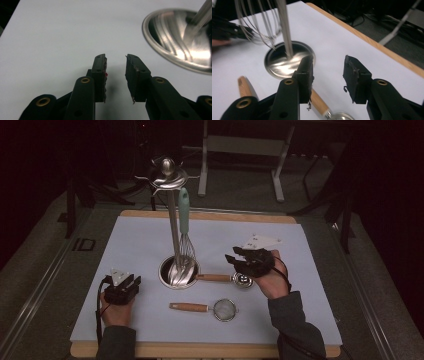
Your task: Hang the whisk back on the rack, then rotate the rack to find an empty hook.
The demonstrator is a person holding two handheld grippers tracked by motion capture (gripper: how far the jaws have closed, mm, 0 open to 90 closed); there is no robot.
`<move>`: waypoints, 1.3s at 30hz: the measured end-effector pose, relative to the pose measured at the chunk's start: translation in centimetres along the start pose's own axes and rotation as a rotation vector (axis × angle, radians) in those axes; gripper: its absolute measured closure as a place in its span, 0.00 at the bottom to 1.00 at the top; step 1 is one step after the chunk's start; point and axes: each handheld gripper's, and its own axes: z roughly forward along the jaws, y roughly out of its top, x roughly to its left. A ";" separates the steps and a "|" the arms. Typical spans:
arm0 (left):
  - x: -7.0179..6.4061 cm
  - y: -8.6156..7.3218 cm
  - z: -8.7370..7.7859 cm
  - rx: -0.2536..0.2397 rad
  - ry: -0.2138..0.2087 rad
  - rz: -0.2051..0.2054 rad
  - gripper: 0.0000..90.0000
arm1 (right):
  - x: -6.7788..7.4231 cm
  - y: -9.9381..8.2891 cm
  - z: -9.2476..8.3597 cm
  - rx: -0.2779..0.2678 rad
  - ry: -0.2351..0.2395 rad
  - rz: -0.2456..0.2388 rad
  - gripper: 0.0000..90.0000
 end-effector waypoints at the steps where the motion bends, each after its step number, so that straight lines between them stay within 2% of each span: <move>1: 0.0 0.0 -0.2 -0.014 -0.007 -0.009 0.78 | -0.2 -0.5 -0.1 0.002 -0.006 0.009 0.66; 4: -0.4 0.5 -0.9 -0.043 -0.011 0.005 0.79 | -1.0 -2.4 -0.4 0.022 -0.021 0.041 0.65; 7: -0.8 1.1 -1.7 -0.086 -0.029 0.002 0.79 | -1.7 -4.2 -0.6 0.051 -0.034 0.070 0.65; 11: -1.5 2.0 -2.7 -0.137 -0.055 0.011 0.79 | -3.1 -6.7 -0.9 0.083 -0.060 0.137 0.65; 14: -1.9 2.7 -3.2 -0.156 -0.071 0.018 0.79 | -4.0 -8.2 -1.1 0.093 -0.075 0.185 0.65; 16: -2.2 3.1 -3.6 -0.177 -0.089 0.013 0.79 | -4.3 -8.8 -1.2 0.097 -0.076 0.203 0.65; 19: -2.4 3.9 -4.3 -0.225 -0.116 -0.010 0.79 | -4.6 -9.0 -1.4 0.097 -0.083 0.208 0.65; 23: -2.7 4.9 -5.2 -0.275 -0.140 -0.018 0.80 | -5.0 -9.3 -1.4 0.098 -0.093 0.220 0.64; 29: -3.0 5.7 -5.7 -0.328 -0.169 -0.034 0.84 | -5.7 -10.2 -1.2 0.119 -0.103 0.247 0.64; 34: -3.1 6.0 -5.9 -0.395 -0.188 -0.054 0.99 | -6.1 -10.6 -1.1 0.141 -0.117 0.246 0.63; 39: -3.2 6.5 -6.2 -0.437 -0.217 -0.074 1.00 | -6.7 -11.3 -1.1 0.156 -0.125 0.263 0.63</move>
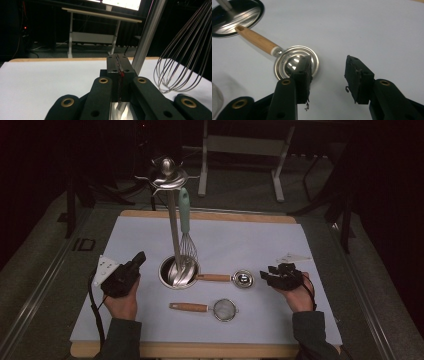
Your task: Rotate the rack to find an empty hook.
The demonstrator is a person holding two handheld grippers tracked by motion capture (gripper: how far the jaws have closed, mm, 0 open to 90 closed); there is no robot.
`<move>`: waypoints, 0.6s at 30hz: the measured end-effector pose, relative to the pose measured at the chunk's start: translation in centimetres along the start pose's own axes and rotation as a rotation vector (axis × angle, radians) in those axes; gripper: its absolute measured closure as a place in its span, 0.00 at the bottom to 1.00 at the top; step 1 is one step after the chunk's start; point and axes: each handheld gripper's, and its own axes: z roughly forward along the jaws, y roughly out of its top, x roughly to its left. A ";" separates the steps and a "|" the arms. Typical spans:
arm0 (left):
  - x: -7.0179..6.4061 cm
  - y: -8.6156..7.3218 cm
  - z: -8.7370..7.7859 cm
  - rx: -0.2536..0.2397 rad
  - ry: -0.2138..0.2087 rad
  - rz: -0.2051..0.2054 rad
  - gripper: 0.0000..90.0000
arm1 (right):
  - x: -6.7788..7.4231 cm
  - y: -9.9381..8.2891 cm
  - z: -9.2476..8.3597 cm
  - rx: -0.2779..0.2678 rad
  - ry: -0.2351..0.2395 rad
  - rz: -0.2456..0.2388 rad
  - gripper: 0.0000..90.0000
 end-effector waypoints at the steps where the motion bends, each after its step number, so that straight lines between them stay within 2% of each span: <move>1: 0.0 0.1 0.0 -0.006 -0.002 -0.001 1.00 | -0.1 0.0 0.1 0.002 -0.002 0.005 0.63; 12: -0.9 1.5 -0.4 -0.112 -0.054 -0.024 0.99 | -0.5 -0.5 0.1 0.004 -0.012 0.022 0.63; 18: -1.4 2.4 -0.5 -0.199 -0.088 -0.044 0.99 | -0.7 -0.9 0.3 0.010 -0.008 0.028 0.62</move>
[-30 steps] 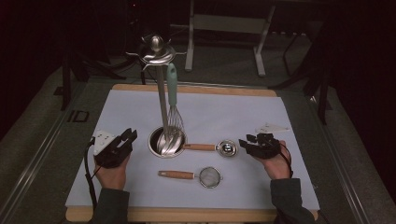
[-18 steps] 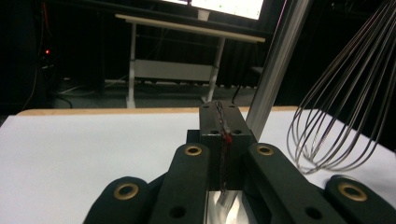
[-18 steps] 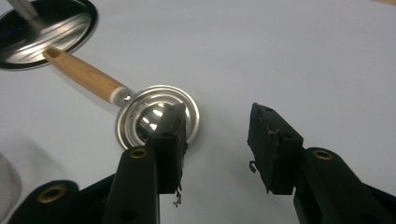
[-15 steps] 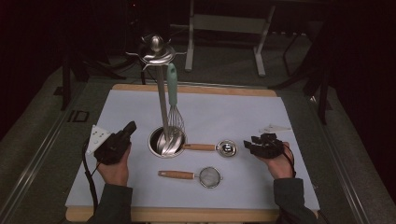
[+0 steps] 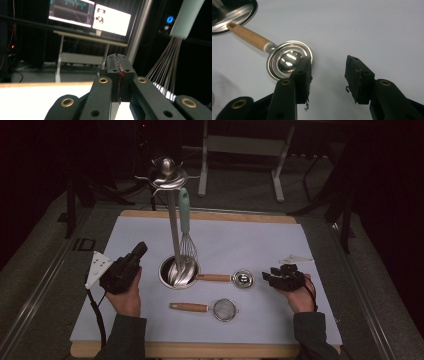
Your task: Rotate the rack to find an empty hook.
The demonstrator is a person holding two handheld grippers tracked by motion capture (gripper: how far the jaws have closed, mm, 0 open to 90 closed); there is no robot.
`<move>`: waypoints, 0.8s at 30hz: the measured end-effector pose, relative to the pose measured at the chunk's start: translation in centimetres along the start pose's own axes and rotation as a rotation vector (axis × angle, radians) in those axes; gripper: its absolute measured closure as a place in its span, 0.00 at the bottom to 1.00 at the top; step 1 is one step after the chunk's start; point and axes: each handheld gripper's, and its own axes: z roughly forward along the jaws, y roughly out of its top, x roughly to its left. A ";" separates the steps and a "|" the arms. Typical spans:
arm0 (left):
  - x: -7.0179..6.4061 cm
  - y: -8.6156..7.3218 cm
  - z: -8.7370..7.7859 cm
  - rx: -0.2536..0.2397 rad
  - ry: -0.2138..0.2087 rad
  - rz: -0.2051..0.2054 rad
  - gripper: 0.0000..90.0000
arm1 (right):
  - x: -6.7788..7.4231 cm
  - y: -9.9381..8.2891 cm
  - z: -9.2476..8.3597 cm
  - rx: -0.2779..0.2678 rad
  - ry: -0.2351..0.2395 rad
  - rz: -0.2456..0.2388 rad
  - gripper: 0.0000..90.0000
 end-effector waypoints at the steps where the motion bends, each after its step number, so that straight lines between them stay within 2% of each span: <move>1: -0.1 0.2 0.1 -0.010 -0.006 0.004 0.99 | 0.0 -0.1 0.1 0.005 0.000 0.003 0.62; 5: -0.4 0.7 0.7 -0.014 -0.028 0.033 0.99 | -0.1 -0.1 0.2 0.009 0.000 0.003 0.62; 8: -0.7 1.1 0.8 -0.037 -0.037 0.037 0.99 | -0.1 -0.2 0.2 0.009 -0.002 0.004 0.62; 10: -0.8 1.2 0.8 -0.053 -0.051 0.027 0.99 | -0.2 -0.3 0.2 0.012 -0.002 0.007 0.62; 24: -1.3 2.0 1.3 -0.073 -0.076 0.026 0.99 | -0.6 -0.9 -0.2 0.015 -0.013 0.025 0.62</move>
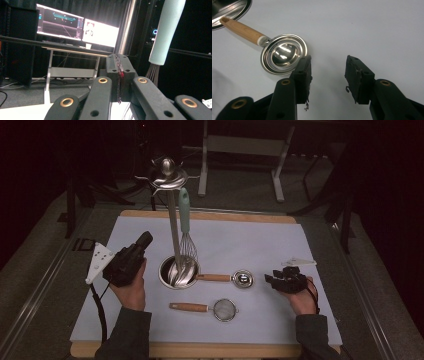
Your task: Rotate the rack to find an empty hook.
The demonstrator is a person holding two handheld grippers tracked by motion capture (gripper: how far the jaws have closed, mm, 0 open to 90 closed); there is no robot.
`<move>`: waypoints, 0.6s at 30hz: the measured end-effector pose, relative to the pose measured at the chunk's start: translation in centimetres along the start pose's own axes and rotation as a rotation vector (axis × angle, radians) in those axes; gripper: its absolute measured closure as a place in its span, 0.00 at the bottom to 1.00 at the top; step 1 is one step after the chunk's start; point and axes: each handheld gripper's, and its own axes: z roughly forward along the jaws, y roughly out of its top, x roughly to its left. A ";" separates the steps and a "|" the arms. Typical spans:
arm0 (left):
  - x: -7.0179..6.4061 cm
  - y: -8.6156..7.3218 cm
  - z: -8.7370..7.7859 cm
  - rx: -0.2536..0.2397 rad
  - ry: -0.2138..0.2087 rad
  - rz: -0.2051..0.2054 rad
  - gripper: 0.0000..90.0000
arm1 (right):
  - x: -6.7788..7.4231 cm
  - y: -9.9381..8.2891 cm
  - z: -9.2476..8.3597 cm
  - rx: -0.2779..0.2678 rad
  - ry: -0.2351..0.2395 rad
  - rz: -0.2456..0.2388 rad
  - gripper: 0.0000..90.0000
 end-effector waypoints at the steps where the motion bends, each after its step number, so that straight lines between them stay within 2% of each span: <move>1: -0.1 0.1 0.0 -0.004 -0.002 0.001 0.99 | 0.0 -0.1 0.0 -0.001 -0.001 0.000 0.62; 18: -1.9 2.1 1.0 -0.101 -0.060 0.014 0.99 | -0.2 -0.3 0.1 -0.004 -0.003 0.008 0.62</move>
